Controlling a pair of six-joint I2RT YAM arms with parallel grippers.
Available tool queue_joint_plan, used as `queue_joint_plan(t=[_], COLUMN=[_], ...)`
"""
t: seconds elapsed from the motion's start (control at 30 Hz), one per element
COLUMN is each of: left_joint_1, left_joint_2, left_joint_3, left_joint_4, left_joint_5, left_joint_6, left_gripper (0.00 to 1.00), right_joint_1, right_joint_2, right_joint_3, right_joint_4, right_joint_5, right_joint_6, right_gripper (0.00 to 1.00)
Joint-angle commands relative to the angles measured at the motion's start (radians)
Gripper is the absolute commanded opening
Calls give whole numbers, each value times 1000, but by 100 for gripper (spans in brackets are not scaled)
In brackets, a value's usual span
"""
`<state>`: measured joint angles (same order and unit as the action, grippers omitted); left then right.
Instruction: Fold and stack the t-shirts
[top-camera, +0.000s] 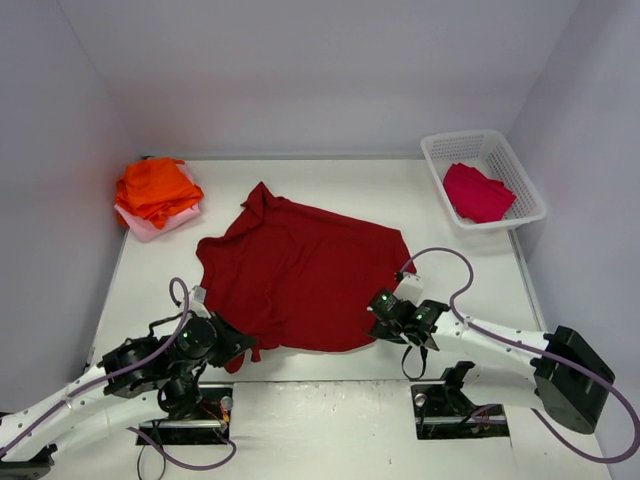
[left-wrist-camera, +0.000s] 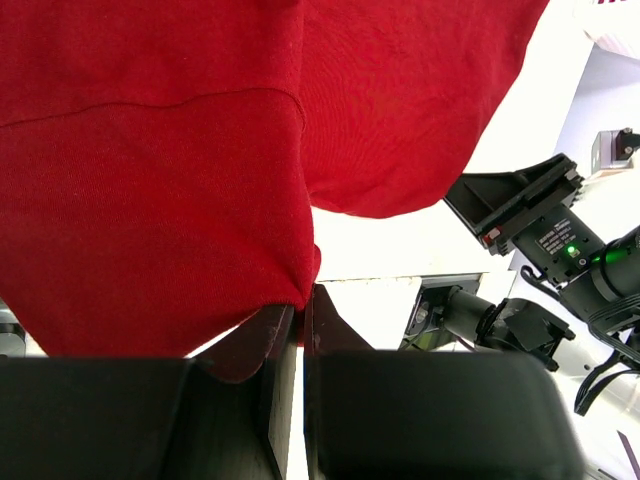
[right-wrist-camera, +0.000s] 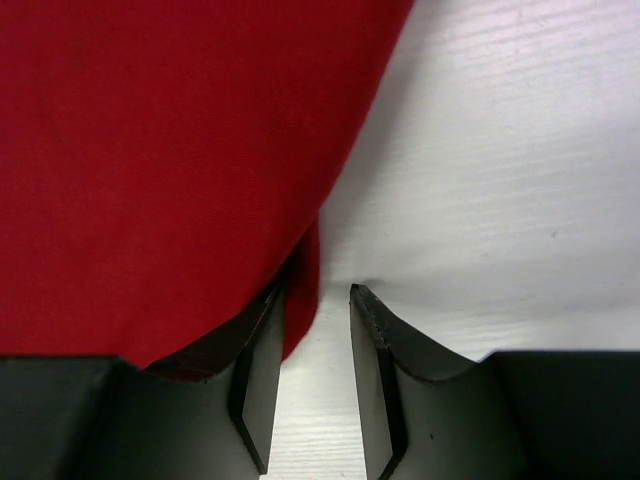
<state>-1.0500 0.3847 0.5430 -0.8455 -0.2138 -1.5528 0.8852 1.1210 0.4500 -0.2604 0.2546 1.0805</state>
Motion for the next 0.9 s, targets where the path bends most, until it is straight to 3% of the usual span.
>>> queue_joint_plan(t=[0.0,0.4,0.43,0.53,0.57,0.87], left_joint_1=[1,1,1,1,1,1], left_joint_2=[10,-10,-15,-21,-24,-58], left_joint_3=[9,2,2,2,3,12], left_joint_4=[19,13,11,0,-9,-50], left_joint_5=[-10,-10,-10,-10,-10,-16], left_joint_6=[-9,-16,-18,-18,-20,-29], left_gripper=[0,0,0,0,0,0], right_joint_1=[11,11,14,17,15,18], right_joint_2=[32,126,126,112,103,40], right_joint_3=[65,124,122,116,113,107], right_joint_4=[20,24,26,26,26,-52], right_joint_5=[78,110,107,109,109,126], right_joint_6=[4,-22,-22,-17,-16,9], right_gripper=[30,29,27,5,2,0])
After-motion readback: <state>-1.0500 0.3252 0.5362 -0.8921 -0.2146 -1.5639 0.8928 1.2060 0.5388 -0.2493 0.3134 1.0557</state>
